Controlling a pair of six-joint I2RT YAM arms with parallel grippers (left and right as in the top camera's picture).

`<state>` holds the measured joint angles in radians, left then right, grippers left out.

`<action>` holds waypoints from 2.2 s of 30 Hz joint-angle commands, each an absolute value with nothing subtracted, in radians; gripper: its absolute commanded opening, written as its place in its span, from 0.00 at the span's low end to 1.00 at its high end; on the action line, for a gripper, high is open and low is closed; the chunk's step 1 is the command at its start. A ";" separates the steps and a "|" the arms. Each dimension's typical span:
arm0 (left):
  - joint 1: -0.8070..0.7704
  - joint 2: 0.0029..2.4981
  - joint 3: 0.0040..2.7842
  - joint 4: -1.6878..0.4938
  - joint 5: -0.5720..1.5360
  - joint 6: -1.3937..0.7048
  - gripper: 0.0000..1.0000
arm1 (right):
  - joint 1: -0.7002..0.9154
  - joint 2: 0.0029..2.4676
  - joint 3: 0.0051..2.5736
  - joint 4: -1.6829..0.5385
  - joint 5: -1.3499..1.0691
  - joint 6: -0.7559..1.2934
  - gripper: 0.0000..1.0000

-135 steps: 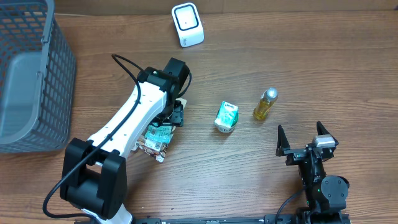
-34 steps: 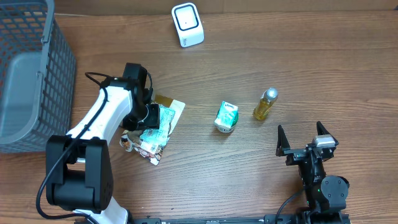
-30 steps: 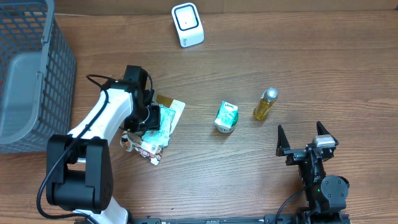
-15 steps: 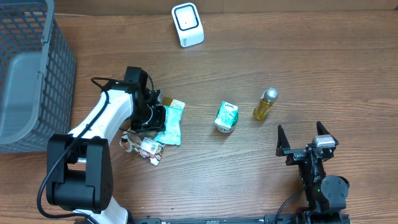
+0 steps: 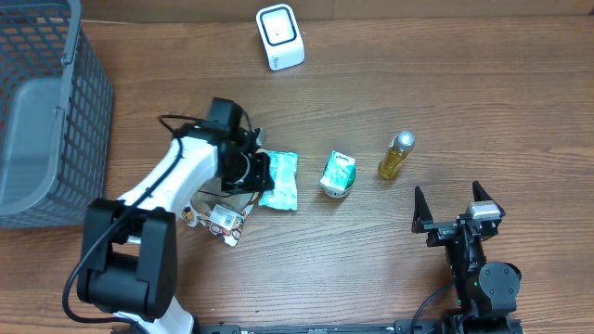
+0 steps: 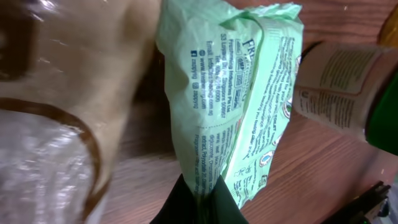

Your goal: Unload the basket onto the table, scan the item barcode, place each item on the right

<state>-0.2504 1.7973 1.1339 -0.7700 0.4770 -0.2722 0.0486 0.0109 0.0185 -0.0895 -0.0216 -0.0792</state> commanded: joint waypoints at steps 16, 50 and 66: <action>-0.390 1.805 1.228 -0.863 0.294 -0.364 0.44 | 0.056 0.002 0.008 -0.083 -0.021 -0.080 1.00; -0.558 1.813 1.213 -0.893 0.033 -0.405 0.18 | 0.056 0.002 0.008 -0.083 -0.021 -0.080 1.00; -0.572 1.891 1.213 -0.888 0.010 -0.408 0.21 | 0.056 0.002 0.008 -0.083 -0.021 -0.080 1.00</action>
<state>-0.5632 1.8450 1.2106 -0.8906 0.0242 -0.3939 0.0486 0.0109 0.0185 -0.0898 -0.0219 -0.0792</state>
